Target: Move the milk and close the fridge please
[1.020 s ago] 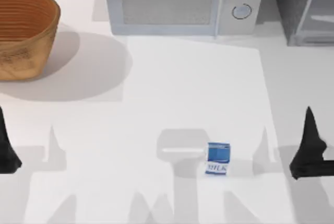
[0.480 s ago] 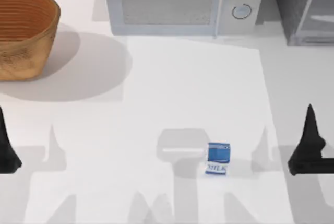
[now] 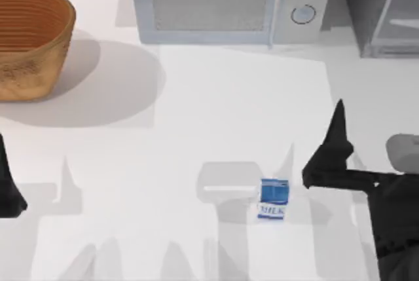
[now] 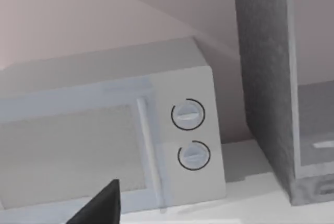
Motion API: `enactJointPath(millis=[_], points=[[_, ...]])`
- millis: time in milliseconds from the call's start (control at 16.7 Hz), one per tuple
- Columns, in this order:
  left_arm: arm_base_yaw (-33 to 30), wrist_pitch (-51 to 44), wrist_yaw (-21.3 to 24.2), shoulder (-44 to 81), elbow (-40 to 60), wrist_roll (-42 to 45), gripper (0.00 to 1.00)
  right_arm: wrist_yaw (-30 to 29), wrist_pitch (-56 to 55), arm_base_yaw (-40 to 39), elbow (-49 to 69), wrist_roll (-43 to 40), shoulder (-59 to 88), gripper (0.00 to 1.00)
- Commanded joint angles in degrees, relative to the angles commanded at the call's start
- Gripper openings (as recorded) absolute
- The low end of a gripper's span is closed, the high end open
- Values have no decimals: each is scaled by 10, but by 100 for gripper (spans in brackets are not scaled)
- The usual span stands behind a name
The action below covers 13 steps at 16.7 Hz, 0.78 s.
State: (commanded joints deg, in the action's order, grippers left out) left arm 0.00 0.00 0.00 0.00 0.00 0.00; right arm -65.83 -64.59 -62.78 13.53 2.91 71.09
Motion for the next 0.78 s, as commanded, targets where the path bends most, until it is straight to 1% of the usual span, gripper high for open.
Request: enactJointPath(millis=[240, 420, 600, 780], points=[[0, 0, 0, 0, 0, 0, 100, -38, -112, -46, 39, -1, 262, 100], [0, 0, 0, 0, 0, 0, 100, -79, -188, -79, 72, -1, 431, 100], [0, 0, 0, 0, 0, 0, 100, -123, -278, -103, 117, 5, 555, 100], [0, 0, 0, 0, 0, 0, 100, -152, -347, -119, 159, 10, 629, 100]])
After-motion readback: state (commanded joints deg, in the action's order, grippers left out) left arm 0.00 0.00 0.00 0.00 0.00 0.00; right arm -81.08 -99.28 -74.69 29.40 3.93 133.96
